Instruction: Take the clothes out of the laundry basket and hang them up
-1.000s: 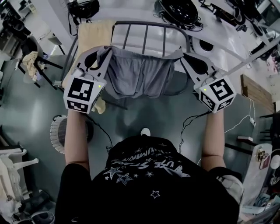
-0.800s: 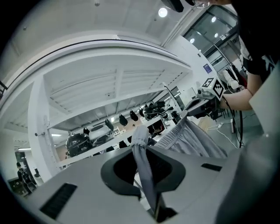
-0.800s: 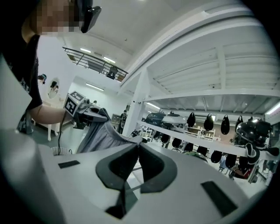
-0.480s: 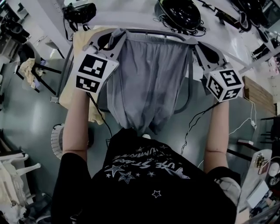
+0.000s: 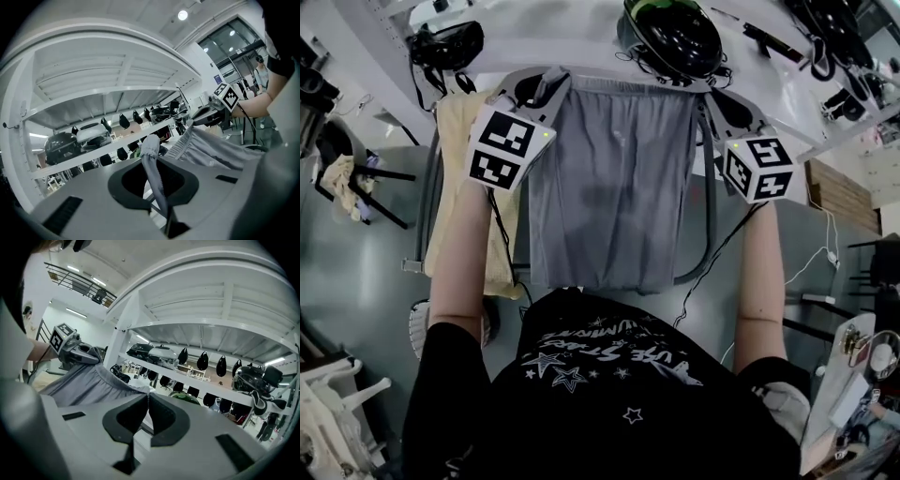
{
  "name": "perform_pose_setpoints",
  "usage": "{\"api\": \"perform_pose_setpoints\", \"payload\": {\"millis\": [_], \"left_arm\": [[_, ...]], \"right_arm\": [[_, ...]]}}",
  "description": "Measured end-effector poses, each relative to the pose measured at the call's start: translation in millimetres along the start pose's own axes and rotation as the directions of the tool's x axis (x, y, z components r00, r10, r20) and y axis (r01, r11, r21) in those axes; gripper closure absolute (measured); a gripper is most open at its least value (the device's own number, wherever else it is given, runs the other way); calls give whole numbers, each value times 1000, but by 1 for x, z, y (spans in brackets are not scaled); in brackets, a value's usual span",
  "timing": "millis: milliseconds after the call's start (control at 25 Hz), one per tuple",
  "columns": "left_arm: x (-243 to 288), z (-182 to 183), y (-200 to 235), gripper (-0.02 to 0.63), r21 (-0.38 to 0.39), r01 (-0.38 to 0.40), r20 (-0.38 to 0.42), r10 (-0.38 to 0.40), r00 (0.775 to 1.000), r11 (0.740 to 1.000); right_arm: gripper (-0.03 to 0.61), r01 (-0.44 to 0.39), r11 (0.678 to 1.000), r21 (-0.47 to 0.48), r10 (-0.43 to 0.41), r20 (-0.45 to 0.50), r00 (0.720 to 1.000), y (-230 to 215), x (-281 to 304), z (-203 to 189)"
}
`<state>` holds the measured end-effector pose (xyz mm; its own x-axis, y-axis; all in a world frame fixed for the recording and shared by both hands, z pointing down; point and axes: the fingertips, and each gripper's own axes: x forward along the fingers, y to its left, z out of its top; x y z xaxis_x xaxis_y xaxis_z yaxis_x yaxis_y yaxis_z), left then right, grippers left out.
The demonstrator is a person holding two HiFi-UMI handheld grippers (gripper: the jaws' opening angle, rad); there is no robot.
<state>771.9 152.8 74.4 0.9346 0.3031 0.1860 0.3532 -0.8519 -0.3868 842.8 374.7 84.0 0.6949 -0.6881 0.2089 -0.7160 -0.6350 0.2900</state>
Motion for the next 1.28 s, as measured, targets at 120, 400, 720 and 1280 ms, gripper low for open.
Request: {"api": "perform_pose_setpoints", "payload": {"millis": [120, 400, 720, 1280], "left_arm": [[23, -21, 11, 569, 0, 11, -40, -11, 999, 1000], [63, -69, 12, 569, -19, 70, -130, -71, 989, 997], [93, -117, -2, 560, -1, 125, -251, -121, 960, 992], [106, -178, -7, 411, -26, 87, -426, -90, 900, 996]], "right_arm": [[558, 2, 1000, 1, -2, -41, 999, -3, 26, -13], [558, -8, 999, 37, 14, -156, 988, 1, 67, -58], [557, -1, 998, 67, 19, -273, 962, 9, 91, -110], [546, 16, 995, 95, 24, -408, 913, 29, 110, -163]]}}
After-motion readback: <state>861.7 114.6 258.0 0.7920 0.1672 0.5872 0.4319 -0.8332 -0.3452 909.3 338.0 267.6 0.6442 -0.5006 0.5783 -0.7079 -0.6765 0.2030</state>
